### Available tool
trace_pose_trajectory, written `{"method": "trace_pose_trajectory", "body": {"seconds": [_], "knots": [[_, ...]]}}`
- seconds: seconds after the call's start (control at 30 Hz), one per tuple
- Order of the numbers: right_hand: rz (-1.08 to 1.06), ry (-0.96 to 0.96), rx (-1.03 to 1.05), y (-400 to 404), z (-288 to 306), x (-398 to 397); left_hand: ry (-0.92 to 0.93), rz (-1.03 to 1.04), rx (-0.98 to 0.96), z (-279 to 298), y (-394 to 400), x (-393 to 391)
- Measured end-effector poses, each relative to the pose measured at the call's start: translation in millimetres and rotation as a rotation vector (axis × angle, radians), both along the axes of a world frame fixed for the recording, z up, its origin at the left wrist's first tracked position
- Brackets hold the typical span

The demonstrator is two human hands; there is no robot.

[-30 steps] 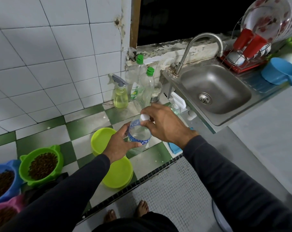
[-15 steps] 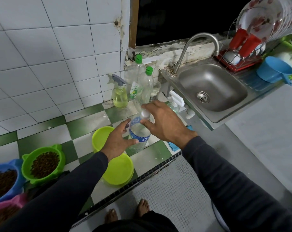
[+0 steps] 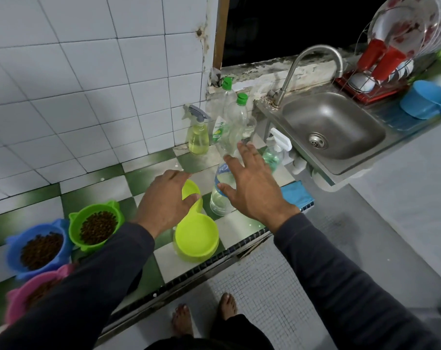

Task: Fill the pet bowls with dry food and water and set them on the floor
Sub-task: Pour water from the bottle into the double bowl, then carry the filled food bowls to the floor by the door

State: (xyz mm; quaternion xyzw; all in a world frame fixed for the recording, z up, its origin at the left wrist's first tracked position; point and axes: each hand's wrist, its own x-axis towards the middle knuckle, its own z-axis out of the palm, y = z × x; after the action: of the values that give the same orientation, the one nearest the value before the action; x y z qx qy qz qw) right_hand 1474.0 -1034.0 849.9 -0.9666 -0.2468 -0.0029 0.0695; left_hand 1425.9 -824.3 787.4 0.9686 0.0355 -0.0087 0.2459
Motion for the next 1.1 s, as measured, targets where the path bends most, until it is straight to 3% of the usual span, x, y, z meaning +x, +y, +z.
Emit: {"method": "trace_pose_trajectory", "body": {"seconds": [0.27,0.5,0.8,1.1], "knots": [[0.053,0.017,-0.040,4.3,-12.3,-34.3,0.073,0.069,0.250,16.2,18.3,-59.2],[0.144,0.178,-0.090,-0.8,-34.9,-68.6,0.114,0.203,0.205,16.8,15.7,-130.6],[0.318,0.248,-0.113,13.6,-53.7,-122.7,0.148,0.374,0.260,14.4,4.1,-227.3],[0.514,0.277,-0.096,65.2,-62.3,-181.9,0.215,0.484,0.314,-14.3,41.4,-298.5]]}}
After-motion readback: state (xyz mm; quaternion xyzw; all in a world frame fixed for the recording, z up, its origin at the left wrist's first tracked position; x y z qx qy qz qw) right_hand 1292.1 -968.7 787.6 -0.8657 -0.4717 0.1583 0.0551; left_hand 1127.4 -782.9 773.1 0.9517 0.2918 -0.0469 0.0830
